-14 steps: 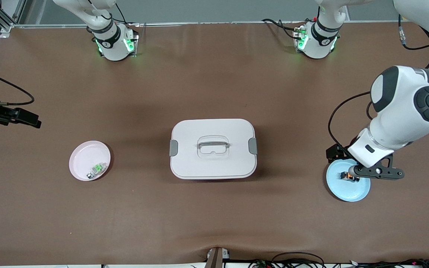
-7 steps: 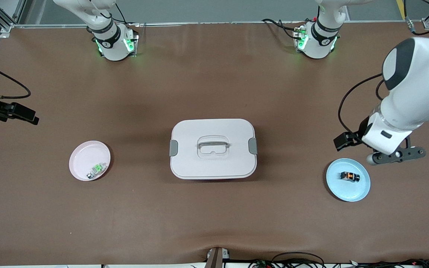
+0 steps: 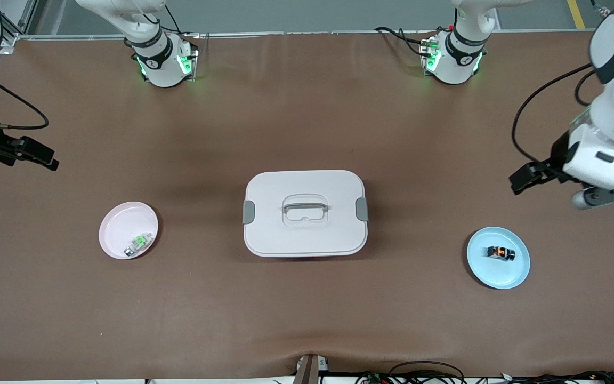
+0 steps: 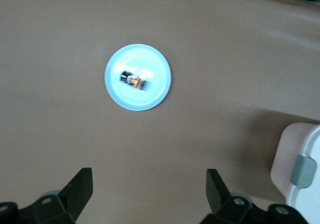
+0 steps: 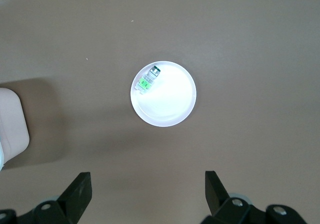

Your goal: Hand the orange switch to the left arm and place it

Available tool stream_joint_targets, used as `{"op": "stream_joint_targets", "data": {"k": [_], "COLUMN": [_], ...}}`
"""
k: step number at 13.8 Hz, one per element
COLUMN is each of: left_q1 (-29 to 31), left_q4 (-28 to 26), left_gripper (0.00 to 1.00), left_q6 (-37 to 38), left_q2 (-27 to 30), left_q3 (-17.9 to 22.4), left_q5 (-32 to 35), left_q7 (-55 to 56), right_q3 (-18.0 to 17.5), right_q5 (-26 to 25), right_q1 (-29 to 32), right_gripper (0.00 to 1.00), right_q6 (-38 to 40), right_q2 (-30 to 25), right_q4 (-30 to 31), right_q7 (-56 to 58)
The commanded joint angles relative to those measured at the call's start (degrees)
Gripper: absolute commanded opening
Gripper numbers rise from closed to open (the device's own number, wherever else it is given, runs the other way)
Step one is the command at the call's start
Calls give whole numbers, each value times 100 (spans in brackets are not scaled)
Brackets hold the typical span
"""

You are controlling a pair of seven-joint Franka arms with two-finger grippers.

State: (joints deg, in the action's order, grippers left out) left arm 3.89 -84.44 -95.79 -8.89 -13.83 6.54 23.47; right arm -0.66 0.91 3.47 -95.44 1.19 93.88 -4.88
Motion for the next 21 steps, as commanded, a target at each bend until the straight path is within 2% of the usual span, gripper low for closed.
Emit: {"op": "stream_joint_targets", "data": {"k": [1,4,7,10,15,19,21], "left_q1": [15,-55,-292,-590,-846,-873,-811], "left_q4": [-371,-538,-941,-1346,-1628,-1497,-1252], "left_gripper": [100,100,100,100,100,100,100], "left_q6": [113,122,166,122,175,403,543], "left_q2": [414,739,1099,1460,1891,1892,1708], "left_q3": [100,231,731,1066,1084,1075,1023], "left_q5": [-4,-56,-363,-549,-549,-549,-549], "left_q7": [-385,-790,-1545,-1688,-1776,-1785,-1794], "right_q3": [101,92,92,84,84,84,75], "right_q5": [59,50,50,-11,-12,50,58], "right_q1": [-93,-66,-57,-84,-57,-49,-84], "right_gripper": [100,100,100,100,100,100,100], "right_q6": [-124,-46,87,122,140,394,534], "right_q2": [-189,-180,-189,-180,-171,-136,-128], "right_q4": [227,140,122,122,8,-255,-431], "right_q7": [-66,-75,-110,-302,-365,-356,-347]}}
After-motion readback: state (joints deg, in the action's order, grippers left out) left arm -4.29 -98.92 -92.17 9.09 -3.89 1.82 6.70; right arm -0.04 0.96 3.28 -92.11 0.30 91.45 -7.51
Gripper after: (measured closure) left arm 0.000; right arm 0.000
